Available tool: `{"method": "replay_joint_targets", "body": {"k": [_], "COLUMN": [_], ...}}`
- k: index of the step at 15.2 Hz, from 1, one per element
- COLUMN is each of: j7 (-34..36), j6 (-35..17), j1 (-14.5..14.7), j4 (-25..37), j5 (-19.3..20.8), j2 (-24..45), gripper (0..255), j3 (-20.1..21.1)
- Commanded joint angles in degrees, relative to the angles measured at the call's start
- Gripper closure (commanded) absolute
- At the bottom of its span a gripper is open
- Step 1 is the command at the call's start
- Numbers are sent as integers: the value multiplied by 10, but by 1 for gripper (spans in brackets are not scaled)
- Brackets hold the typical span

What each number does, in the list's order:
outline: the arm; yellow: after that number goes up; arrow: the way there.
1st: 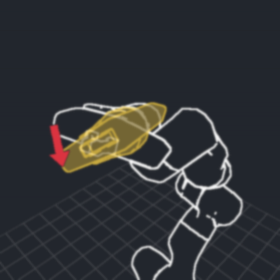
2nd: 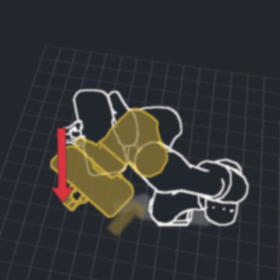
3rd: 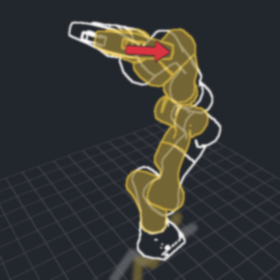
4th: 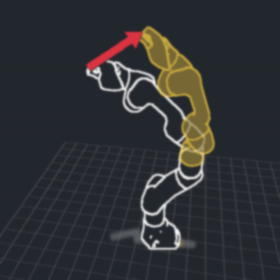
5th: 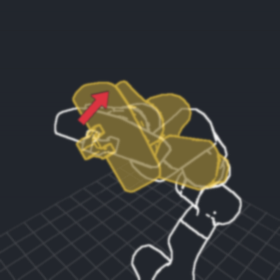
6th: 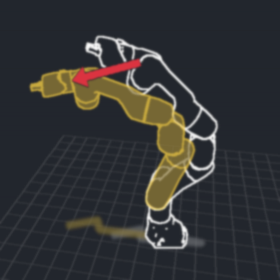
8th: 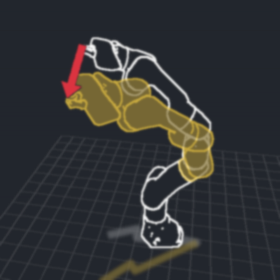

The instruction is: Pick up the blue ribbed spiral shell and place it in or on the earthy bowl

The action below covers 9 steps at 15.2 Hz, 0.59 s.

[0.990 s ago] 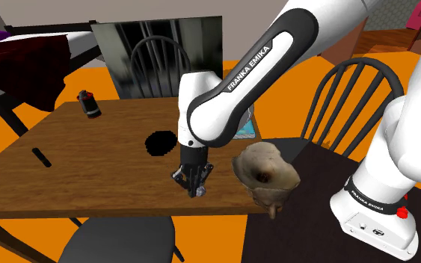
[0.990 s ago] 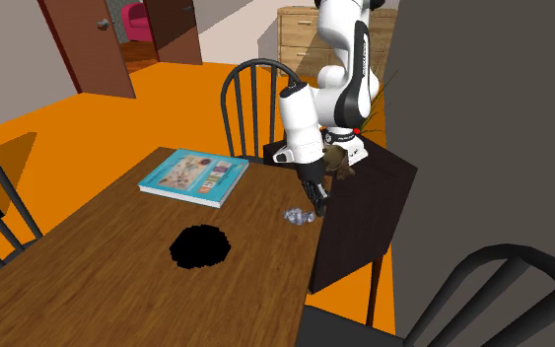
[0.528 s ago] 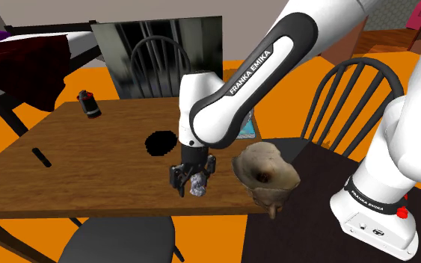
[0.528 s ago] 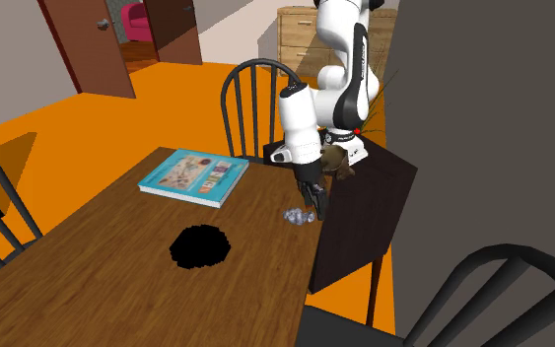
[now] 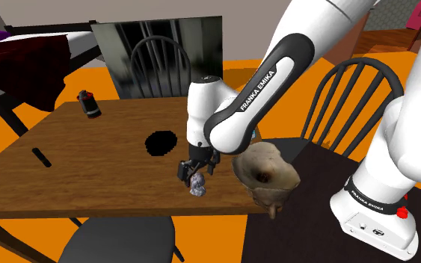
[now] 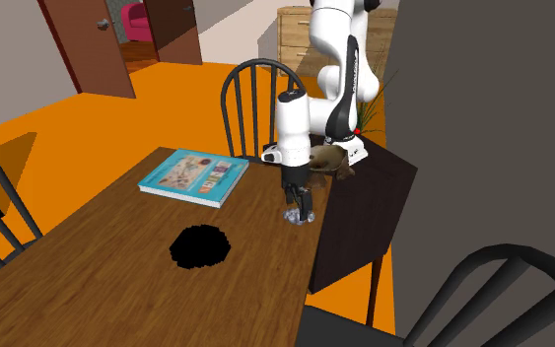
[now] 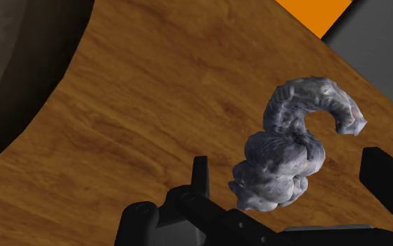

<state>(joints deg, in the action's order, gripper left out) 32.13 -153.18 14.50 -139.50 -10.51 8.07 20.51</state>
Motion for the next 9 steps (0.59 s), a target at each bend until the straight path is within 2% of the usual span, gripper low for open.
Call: {"method": "replay_joint_targets", "body": {"k": [1, 4, 9], "j7": [7, 14, 14], "j6": [-16, -35, -35], "j1": [4, 9, 9], "j4": [1, 4, 4], "j5": [9, 19, 19], "j2": [17, 38, 38], "gripper": [0, 0, 0], "j3": [-2, -6, -6]}}
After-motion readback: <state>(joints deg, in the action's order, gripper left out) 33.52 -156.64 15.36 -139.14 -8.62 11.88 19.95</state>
